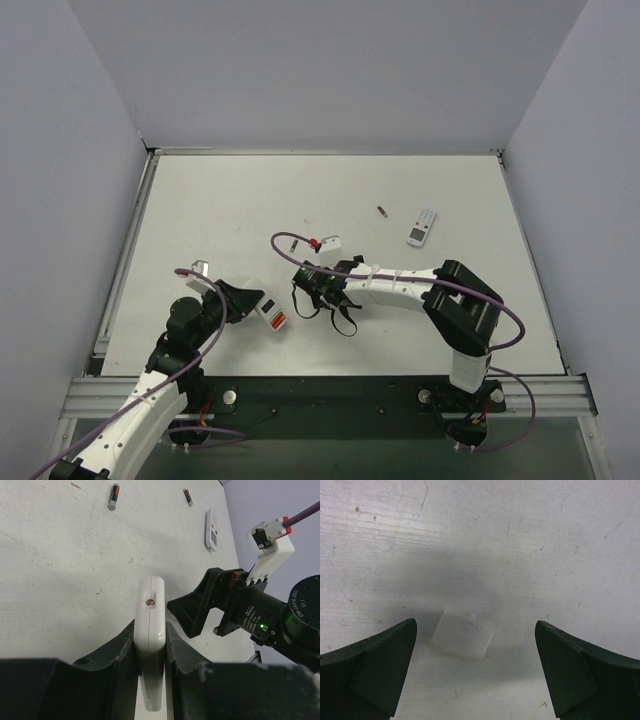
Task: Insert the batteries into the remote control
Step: Move the battery cover to the center of the board.
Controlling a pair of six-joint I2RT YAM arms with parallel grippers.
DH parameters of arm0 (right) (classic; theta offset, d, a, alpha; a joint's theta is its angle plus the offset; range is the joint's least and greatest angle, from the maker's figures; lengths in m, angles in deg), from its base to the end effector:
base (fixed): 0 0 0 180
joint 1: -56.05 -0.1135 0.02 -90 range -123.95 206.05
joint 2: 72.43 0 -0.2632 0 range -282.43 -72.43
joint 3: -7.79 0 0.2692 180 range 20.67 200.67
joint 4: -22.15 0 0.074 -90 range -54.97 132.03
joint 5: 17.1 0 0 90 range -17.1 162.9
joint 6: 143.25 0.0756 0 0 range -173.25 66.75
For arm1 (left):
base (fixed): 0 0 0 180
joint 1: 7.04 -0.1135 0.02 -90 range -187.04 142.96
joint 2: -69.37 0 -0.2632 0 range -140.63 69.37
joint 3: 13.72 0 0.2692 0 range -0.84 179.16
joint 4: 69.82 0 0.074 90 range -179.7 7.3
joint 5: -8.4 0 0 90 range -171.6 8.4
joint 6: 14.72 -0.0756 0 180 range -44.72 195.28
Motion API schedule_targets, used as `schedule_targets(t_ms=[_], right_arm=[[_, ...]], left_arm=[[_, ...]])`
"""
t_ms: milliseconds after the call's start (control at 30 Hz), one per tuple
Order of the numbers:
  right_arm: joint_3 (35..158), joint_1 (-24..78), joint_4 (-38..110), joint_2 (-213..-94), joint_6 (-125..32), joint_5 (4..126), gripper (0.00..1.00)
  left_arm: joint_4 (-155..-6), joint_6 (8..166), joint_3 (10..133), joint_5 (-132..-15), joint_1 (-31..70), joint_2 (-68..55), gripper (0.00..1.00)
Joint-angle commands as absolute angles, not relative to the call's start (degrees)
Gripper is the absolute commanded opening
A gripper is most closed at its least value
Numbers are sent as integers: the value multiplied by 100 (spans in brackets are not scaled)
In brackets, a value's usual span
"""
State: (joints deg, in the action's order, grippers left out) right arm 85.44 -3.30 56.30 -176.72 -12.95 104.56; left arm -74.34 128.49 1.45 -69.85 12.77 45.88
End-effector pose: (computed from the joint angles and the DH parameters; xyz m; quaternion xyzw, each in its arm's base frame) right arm 0.2345 0.3180 0.1271 -0.0862 0.9295 0.0151 0.3582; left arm 0.1729 -0.0786 0.1466 -0.1623 0.7632 -0.4334 0.4510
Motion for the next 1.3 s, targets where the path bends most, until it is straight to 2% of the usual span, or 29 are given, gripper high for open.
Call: schedule_targets(t_ms=[0,300,633,767,1100,1267], right_arm=[[8316,-371,5937,-17570,-1299,10428,99],[7982,-327,5937,-17527,-1326,10366,99],[7314,-319,6008,-16631,-1317,9883,98],[6972,-108,5929,-16323,-1360,9822,92],[6497,393,4514,-15707,-3083,7837,86],[6522,534,4250,-15812,-3320,7624,85]], left_arm=[[-7260,12775,409,-7035,1282,4599,0],[-7180,12810,444,-7000,1282,4449,0],[-7031,12836,470,-7026,1282,4318,0],[-6829,12871,435,-6982,1291,4133,0],[-6547,12968,382,-6859,1291,3974,0],[-6609,12968,365,-6894,1282,4063,0]])
